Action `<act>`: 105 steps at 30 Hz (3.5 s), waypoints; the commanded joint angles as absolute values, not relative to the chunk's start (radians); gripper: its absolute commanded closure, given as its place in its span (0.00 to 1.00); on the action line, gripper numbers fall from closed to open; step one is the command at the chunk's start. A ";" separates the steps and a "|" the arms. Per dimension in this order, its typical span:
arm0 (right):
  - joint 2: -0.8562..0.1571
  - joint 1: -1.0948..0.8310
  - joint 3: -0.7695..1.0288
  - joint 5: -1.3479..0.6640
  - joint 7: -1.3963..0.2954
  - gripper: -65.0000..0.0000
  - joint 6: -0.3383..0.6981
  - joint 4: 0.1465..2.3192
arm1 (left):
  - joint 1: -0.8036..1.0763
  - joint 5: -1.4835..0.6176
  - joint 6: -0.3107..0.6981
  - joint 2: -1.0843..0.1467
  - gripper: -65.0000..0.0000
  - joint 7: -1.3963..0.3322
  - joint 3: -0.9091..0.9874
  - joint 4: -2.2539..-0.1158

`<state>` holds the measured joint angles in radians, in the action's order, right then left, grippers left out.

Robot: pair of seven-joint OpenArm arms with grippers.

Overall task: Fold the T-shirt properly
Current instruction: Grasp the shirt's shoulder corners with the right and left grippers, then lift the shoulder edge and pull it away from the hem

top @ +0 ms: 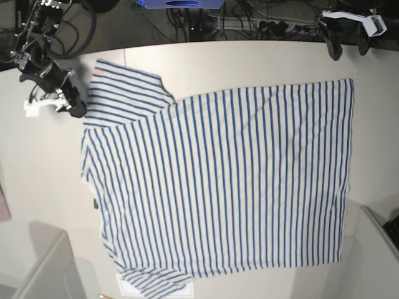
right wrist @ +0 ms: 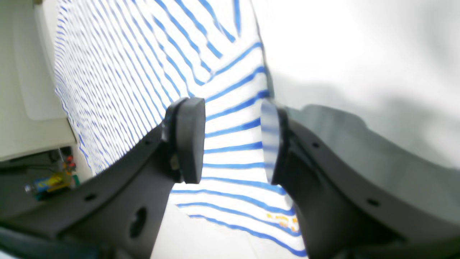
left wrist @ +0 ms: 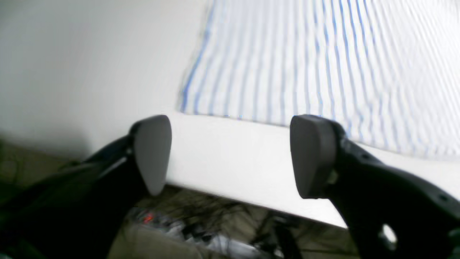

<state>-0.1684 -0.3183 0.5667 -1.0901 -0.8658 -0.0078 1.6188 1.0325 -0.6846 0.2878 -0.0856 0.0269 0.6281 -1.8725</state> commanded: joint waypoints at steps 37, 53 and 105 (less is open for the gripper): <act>-0.268 -0.343 0.328 -1.104 -0.812 1.00 0.002 1.475 | 0.661 -0.831 0.568 -0.091 0.29 -0.679 1.032 -1.705; -0.268 -0.341 0.328 -1.104 -0.812 1.00 0.001 1.477 | 0.426 -0.825 0.567 -0.094 0.29 -0.845 1.032 -1.506; -0.255 -0.496 0.464 -1.110 -0.883 1.00 -0.001 1.735 | 0.518 -0.825 0.564 -0.111 1.00 -0.843 0.906 -1.644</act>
<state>-0.2424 -0.4976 0.4553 -1.0958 -0.8955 -0.0078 1.7168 0.5106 -0.8078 0.5568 -0.1001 -0.8574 0.9012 -1.6257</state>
